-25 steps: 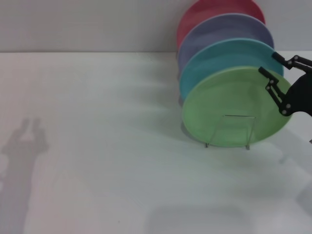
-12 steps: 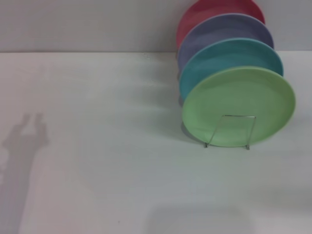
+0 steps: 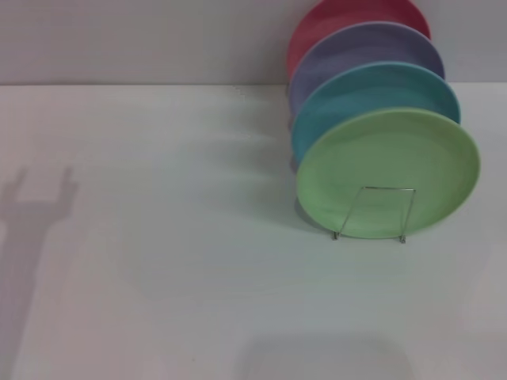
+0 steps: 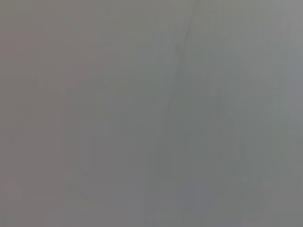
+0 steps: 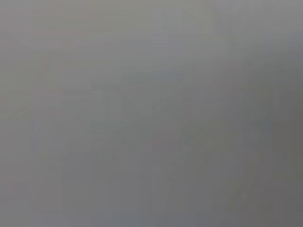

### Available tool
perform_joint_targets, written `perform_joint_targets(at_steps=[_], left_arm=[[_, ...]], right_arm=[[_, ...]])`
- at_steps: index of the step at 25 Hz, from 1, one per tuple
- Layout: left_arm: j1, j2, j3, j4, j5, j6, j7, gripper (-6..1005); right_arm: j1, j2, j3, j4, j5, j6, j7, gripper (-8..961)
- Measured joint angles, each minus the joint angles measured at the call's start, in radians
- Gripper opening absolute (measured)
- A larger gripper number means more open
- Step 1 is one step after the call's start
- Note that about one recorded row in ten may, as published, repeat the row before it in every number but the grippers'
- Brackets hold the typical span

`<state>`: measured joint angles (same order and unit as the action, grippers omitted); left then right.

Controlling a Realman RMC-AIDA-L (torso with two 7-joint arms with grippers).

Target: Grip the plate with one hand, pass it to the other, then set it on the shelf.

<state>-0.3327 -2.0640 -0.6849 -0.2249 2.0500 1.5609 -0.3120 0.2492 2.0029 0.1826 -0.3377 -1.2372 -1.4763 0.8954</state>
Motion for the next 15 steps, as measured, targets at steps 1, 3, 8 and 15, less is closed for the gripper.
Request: perform_joint_targets(at_steps=[1,3,8,15], left_arm=[[-0.004,0.001,-0.004,0.005,0.001,0.001,0.008,584],[-0.018,0.003,-0.008,0.024,0.002,0.005,0.029,627],[-0.035,0.003,-0.008,0.044,0.002,-0.004,0.058,829],[-0.056,0.003,-0.006,0.068,0.003,-0.019,0.092,832]], right_arm=[[0.005,0.007,0.014,0.002,0.000,0.019,0.001,552],[0.022,0.020,0.028,0.011,0.001,0.052,-0.008,567],[0.066,0.040,0.022,0.017,-0.001,0.068,-0.050,589],[0.127,0.048,0.030,0.048,0.003,0.120,-0.137,589]])
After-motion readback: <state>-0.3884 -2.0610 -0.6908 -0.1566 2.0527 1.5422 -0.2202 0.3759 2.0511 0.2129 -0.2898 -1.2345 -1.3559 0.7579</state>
